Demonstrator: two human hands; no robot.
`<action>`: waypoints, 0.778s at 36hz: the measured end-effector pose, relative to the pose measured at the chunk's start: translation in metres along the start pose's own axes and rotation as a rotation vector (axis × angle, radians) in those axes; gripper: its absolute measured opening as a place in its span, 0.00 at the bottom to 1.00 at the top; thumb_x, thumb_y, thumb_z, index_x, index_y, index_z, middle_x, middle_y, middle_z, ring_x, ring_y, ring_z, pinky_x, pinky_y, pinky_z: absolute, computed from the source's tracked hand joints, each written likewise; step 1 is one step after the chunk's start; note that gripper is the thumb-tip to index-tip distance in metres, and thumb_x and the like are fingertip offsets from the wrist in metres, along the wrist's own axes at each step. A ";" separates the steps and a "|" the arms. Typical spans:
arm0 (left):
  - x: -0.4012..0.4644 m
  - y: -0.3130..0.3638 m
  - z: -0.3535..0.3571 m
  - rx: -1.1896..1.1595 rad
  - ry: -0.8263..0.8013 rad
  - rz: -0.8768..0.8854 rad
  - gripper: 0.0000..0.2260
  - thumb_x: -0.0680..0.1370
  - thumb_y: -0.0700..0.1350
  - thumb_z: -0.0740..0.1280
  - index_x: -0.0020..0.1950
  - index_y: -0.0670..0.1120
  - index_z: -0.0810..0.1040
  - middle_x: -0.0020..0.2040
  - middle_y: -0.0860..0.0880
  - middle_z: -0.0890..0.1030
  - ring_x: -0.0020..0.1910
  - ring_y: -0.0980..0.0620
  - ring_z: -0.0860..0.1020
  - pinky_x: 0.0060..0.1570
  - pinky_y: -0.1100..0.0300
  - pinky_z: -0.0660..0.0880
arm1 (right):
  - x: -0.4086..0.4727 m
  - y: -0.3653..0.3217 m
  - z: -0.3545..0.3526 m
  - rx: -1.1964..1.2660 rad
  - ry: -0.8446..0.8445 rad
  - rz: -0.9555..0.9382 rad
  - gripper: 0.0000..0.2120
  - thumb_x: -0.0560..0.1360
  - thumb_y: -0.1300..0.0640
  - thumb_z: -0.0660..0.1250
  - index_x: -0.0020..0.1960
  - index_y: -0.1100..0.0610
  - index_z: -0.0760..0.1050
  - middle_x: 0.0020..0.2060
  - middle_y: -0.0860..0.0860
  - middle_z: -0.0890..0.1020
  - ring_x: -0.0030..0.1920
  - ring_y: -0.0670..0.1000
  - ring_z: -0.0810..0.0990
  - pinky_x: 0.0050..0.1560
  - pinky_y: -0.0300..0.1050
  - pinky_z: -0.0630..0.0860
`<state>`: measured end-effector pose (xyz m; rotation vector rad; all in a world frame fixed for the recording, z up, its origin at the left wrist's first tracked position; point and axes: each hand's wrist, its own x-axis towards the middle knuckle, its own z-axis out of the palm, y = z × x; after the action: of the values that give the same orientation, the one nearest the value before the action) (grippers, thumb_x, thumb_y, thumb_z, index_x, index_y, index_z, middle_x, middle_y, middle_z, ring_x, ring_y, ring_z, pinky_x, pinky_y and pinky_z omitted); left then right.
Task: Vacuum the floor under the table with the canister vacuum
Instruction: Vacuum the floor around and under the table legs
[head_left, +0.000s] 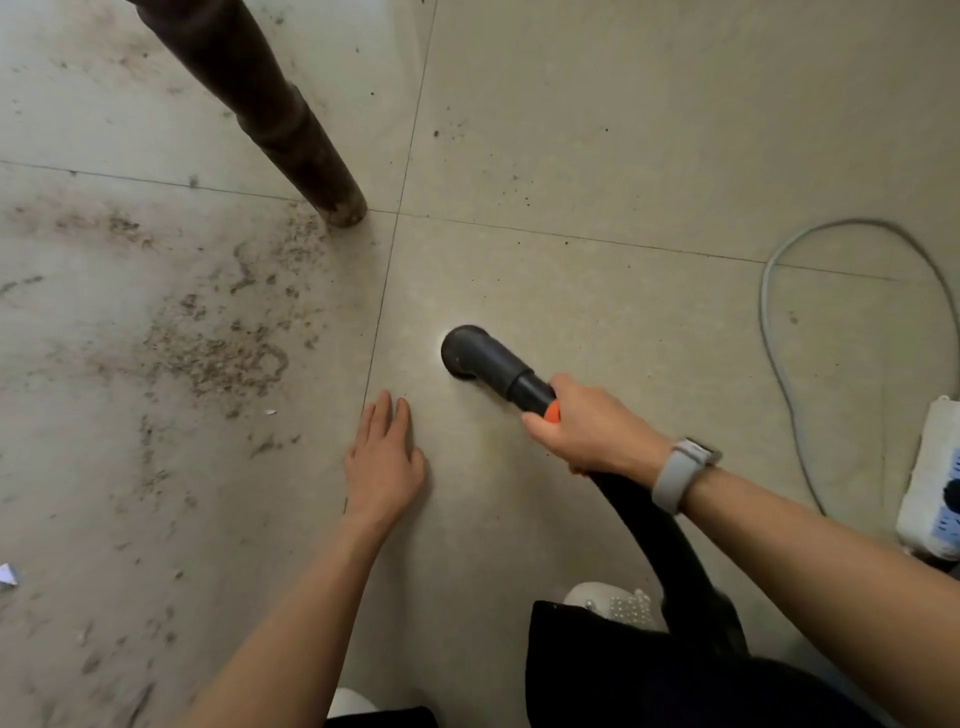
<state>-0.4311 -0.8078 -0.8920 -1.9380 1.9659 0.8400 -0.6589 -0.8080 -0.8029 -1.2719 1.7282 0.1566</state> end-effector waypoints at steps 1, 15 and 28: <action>0.000 0.001 0.000 0.001 0.009 0.000 0.28 0.79 0.46 0.59 0.78 0.48 0.54 0.79 0.48 0.49 0.78 0.49 0.48 0.73 0.50 0.54 | -0.011 0.006 0.008 -0.014 -0.032 -0.001 0.14 0.77 0.46 0.61 0.53 0.56 0.67 0.40 0.54 0.80 0.34 0.56 0.82 0.38 0.49 0.80; 0.008 0.021 0.009 0.115 0.133 0.261 0.23 0.70 0.45 0.66 0.66 0.48 0.75 0.68 0.39 0.72 0.66 0.37 0.70 0.58 0.43 0.70 | 0.000 0.013 0.002 0.042 0.063 0.026 0.14 0.76 0.45 0.61 0.53 0.55 0.68 0.39 0.54 0.79 0.32 0.56 0.82 0.36 0.52 0.81; -0.009 0.011 0.012 0.036 0.163 0.153 0.23 0.78 0.42 0.62 0.74 0.43 0.65 0.75 0.42 0.63 0.75 0.43 0.59 0.73 0.49 0.54 | 0.007 0.032 -0.025 0.246 0.135 0.070 0.12 0.76 0.48 0.63 0.50 0.57 0.68 0.33 0.54 0.78 0.28 0.56 0.82 0.28 0.44 0.78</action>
<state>-0.4437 -0.7940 -0.8945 -1.9098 2.2306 0.6961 -0.6994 -0.8128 -0.8073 -1.0623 1.8445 -0.1011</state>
